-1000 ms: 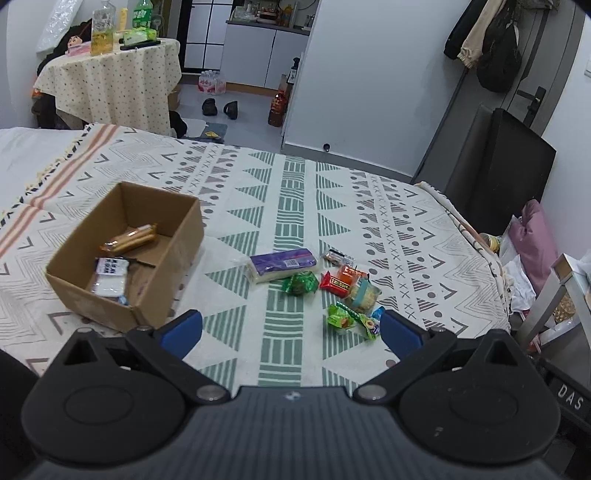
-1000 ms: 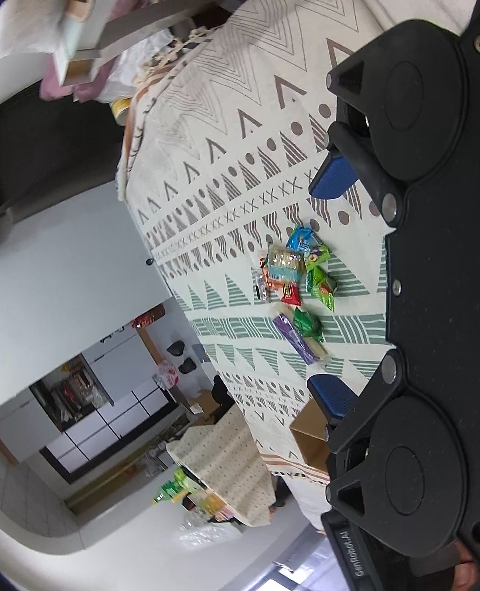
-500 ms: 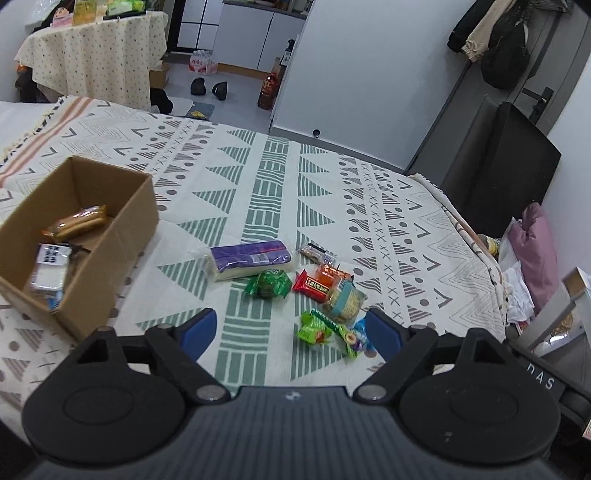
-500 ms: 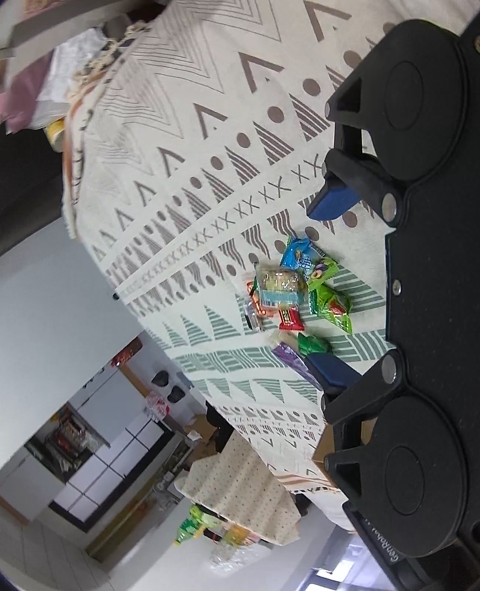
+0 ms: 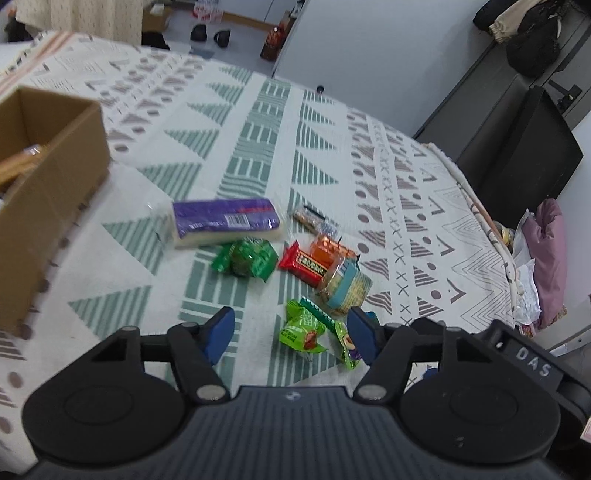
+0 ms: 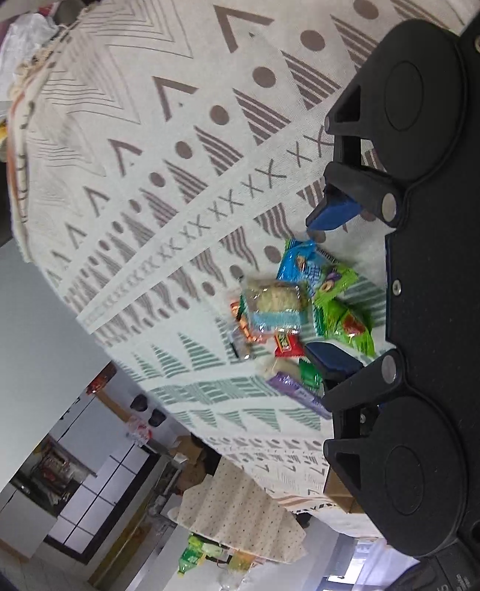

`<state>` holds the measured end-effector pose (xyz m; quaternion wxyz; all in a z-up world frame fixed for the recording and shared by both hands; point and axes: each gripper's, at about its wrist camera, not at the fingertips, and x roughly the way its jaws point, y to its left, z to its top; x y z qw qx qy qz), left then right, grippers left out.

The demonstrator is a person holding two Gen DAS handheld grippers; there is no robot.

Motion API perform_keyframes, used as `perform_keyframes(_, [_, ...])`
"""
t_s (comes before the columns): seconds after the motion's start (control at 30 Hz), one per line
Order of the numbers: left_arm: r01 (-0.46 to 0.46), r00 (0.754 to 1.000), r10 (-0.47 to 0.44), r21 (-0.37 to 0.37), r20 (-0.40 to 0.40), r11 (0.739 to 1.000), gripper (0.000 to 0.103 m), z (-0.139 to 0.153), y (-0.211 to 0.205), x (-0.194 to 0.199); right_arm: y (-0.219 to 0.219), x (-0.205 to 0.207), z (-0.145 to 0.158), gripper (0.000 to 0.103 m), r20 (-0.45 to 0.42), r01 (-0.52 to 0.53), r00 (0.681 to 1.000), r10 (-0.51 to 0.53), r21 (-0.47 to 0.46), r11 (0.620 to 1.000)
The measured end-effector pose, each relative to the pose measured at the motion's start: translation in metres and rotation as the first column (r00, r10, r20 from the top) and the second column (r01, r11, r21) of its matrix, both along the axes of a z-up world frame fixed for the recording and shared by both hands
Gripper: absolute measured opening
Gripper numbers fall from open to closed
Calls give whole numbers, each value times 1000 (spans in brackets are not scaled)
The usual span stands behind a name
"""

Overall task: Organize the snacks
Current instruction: 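Grasp the blue candy with the right tool while the left tool grasps the green candy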

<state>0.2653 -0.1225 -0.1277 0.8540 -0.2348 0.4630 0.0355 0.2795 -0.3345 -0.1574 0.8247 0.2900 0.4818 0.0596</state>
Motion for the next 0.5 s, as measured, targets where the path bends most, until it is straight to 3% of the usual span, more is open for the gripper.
perform_keyframes(0.3, [-9, 999, 5, -70, -54, 997, 59, -40, -2, 25, -9, 17, -30, 65, -79, 37, 996, -32, 59, 998])
perform_keyframes(0.5, [-14, 997, 5, -106, -82, 994, 51, -60, -6, 33, -1, 25, -38, 63, -97, 22, 995, -17, 51, 998])
